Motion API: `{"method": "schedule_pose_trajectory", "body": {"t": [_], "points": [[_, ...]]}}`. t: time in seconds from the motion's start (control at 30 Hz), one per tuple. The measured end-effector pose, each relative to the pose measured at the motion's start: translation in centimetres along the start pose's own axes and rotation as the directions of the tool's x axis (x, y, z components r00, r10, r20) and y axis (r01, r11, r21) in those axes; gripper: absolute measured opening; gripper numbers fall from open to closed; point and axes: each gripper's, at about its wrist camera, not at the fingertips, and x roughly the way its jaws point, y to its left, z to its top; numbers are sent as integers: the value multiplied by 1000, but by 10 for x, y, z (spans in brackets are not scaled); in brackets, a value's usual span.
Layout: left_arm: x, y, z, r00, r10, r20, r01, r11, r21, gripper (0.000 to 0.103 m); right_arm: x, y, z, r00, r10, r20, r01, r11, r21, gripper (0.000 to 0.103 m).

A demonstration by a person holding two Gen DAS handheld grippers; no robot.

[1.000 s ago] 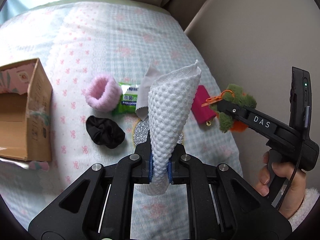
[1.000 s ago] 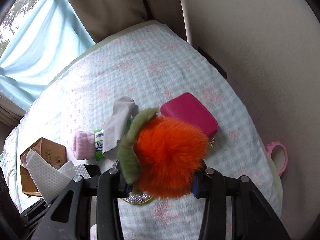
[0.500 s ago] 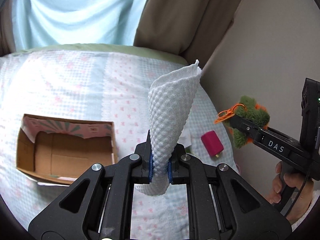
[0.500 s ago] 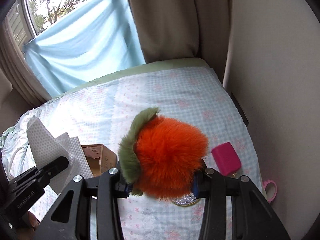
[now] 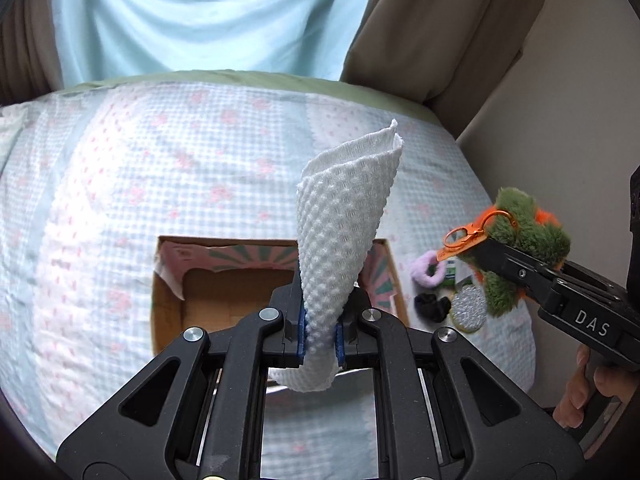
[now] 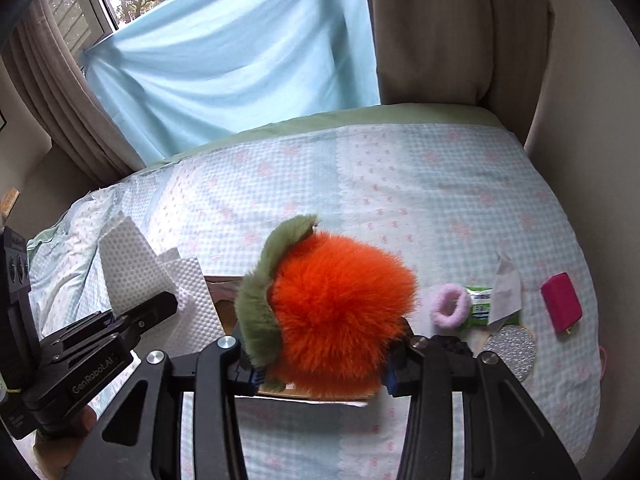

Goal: Organize soft objects
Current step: 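Grasp the white towel with the left tool while the right tool grasps the orange pompom, then lower the towel into the box and open the left tool while the right tool releases the pompom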

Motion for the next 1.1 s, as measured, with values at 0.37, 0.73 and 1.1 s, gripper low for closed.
{"method": "schedule_pose_trajectory", "body": {"t": [0.37,0.73,1.1], "points": [[103,69,-17,962,85,-260,-61,993,99,9,105,71,-26,978,-21,-206,-8,990,-141,40],[203,84,-27,859,157,-487,-71,979,191,9,200,57,-61,912,-90,-400,-30,958,-286,40],[230,73,-17,830,170,-531,-54,972,227,9,219,53,-74,895,-148,-422,-43,911,-410,40]]}}
